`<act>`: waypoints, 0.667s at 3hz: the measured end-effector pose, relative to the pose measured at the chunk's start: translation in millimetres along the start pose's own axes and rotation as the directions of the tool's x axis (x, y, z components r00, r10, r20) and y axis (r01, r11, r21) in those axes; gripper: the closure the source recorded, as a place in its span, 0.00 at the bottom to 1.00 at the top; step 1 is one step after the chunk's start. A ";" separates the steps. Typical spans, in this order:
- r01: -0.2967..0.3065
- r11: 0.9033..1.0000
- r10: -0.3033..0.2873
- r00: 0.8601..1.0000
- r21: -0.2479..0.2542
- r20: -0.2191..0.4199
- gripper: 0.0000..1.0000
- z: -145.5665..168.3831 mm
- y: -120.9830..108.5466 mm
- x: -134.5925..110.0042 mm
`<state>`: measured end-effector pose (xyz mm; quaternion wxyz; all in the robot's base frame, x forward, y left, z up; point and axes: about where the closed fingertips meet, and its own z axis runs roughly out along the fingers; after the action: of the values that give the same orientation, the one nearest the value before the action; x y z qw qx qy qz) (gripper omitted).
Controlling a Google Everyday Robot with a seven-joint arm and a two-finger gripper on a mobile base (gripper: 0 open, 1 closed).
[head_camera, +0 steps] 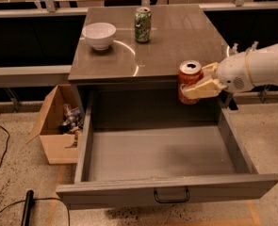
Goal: Pick coke can from top drawer and place on counter
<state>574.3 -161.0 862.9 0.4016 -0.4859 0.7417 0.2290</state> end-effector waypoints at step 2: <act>0.057 0.998 -0.057 0.998 -0.005 -0.036 1.00 -18.4 -48.8 -57.9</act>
Offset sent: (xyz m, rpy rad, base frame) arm 0.0937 -0.0109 0.0833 -0.0725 -0.0695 0.0144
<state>623.5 -164.0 923.2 0.3936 -0.5117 0.7342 0.2104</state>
